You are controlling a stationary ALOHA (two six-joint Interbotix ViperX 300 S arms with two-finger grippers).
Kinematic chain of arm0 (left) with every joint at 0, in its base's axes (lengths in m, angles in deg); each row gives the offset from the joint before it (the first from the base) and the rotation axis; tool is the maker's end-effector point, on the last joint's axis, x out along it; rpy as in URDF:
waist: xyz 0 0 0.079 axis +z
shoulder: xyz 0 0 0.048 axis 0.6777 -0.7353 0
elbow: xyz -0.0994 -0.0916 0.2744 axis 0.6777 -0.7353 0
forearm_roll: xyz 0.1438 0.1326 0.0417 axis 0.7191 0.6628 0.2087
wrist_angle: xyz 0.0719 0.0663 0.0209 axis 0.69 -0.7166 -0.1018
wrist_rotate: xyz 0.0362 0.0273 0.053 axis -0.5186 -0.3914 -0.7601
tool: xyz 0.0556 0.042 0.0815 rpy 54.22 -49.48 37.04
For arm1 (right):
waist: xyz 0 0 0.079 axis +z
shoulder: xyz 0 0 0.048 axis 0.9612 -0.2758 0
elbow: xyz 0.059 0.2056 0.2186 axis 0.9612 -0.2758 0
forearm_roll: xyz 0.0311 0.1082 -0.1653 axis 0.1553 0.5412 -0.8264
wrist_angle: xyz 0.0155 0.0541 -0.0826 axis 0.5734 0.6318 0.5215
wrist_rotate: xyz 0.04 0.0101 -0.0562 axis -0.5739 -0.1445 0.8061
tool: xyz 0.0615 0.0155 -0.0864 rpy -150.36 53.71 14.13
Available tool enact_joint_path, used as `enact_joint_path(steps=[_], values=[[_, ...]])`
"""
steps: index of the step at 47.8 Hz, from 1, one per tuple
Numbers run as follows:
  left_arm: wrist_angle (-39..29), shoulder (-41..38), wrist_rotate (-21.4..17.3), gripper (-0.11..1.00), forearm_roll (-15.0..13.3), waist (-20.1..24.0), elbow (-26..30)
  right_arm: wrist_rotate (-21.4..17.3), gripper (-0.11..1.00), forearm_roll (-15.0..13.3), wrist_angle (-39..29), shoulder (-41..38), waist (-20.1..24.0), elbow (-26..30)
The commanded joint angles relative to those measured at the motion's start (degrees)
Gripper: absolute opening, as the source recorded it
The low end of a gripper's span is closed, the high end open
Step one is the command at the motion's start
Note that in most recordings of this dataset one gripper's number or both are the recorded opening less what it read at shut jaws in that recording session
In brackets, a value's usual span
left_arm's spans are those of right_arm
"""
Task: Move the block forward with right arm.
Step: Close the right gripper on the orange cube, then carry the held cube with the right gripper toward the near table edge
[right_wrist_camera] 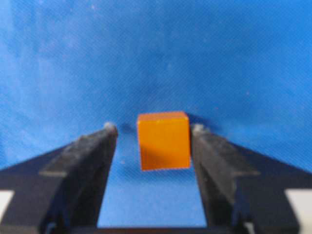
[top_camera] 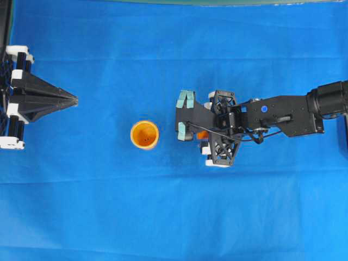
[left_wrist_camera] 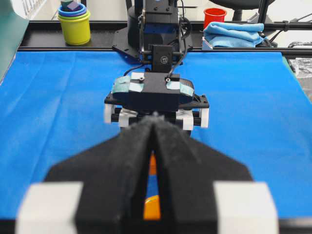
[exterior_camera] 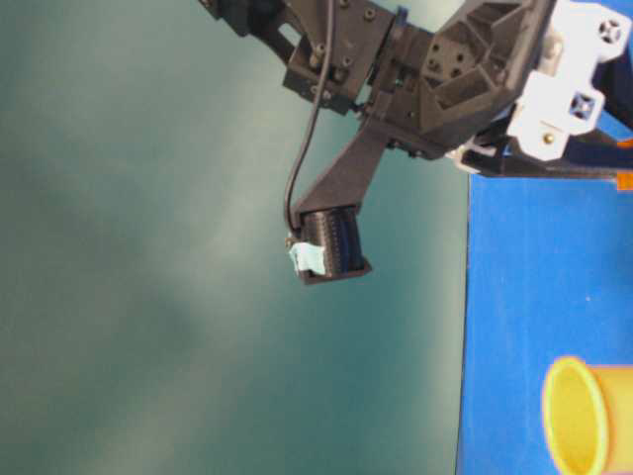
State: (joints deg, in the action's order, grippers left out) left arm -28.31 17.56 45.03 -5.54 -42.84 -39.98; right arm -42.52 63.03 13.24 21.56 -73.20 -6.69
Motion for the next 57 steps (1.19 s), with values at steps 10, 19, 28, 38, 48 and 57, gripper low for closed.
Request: enact_joint_path(steps=[10, 19, 28, 38, 48, 57], values=[[0.26, -0.44, -0.09, 0.01, 0.09, 0.09, 1.85, -0.18, 0.54, 0.18, 0.79, 0.79, 0.18, -0.35], [0.26, -0.44, -0.09, 0.01, 0.09, 0.09, 1.85, -0.18, 0.40, 0.18, 0.62, 0.79, 0.18, -0.09], [-0.09, -0.44, 0.26, 0.01, 0.09, 0.09, 1.85, -0.26, 0.40, 0.53, -0.44, 2.55, 0.35, 1.05], [-0.53, -0.44, 0.26, 0.00, 0.09, 0.09, 1.85, -0.18, 0.40, 0.53, -6.06, 6.59, 0.35, 2.72], [-0.53, -0.44, 0.26, 0.01, 0.09, 0.09, 1.85, -0.18, 0.40, 0.62, -12.39, 11.25, 0.53, 3.69], [-0.53, -0.44, 0.26, 0.01, 0.09, 0.09, 1.93, -0.26, 0.40, 0.62, -15.56, 15.47, 0.88, 3.87]])
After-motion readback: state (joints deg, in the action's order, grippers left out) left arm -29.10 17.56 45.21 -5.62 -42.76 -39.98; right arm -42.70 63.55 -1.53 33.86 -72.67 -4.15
